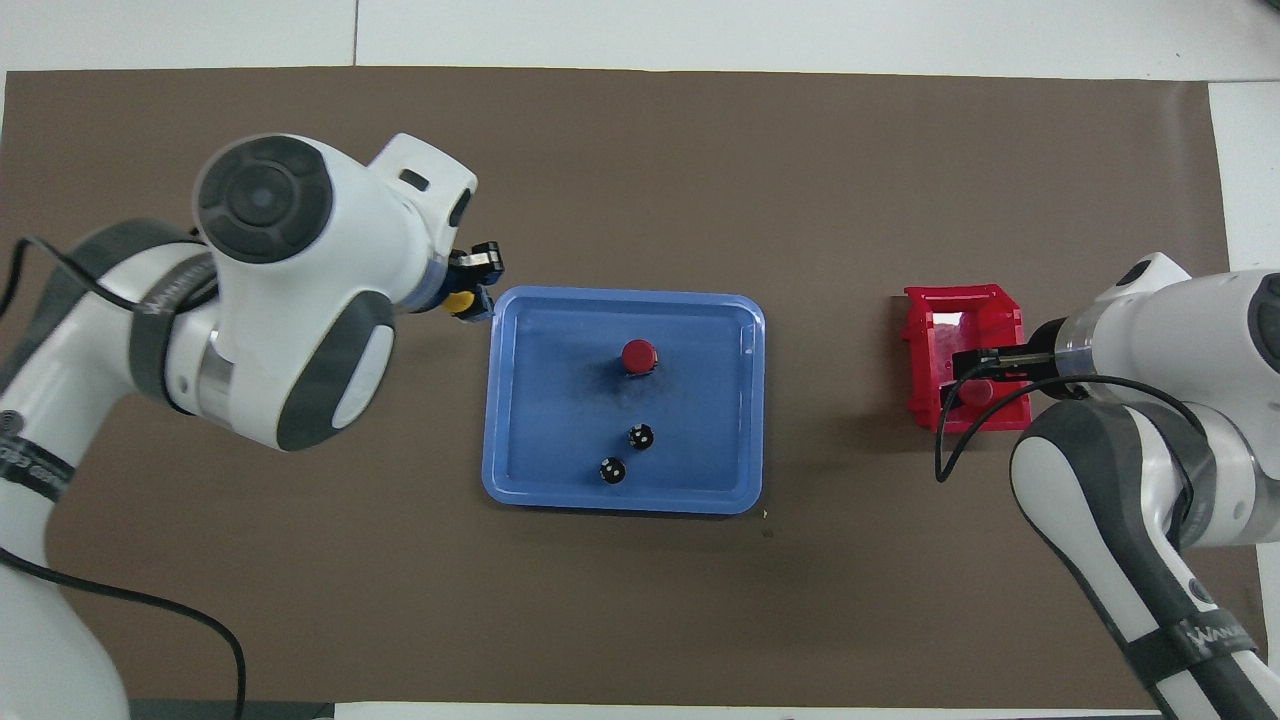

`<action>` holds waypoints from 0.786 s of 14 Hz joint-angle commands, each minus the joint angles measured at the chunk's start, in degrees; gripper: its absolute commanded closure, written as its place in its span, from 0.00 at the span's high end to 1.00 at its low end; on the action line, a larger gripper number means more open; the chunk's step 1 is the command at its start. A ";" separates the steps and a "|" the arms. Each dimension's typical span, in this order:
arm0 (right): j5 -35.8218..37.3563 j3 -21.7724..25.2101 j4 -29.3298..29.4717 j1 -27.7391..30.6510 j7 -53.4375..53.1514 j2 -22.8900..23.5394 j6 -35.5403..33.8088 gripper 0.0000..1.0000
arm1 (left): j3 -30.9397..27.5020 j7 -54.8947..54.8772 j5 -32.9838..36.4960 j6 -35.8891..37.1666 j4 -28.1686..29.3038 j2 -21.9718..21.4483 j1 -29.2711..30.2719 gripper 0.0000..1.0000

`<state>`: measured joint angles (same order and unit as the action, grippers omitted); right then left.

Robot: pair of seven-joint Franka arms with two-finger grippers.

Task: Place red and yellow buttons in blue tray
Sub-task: 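Place a yellow button with the left gripper while the right gripper grasps red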

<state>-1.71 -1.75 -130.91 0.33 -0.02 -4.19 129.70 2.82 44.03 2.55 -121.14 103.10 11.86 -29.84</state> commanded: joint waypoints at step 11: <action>-1.19 -0.44 -5.50 1.69 4.94 0.50 5.65 0.72 | -1.23 7.21 1.32 -3.06 0.97 6.78 -7.78 0.93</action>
<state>-1.71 -1.65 -134.43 0.52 2.55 -1.89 134.02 2.64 50.71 2.67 -124.86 103.55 19.08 -36.58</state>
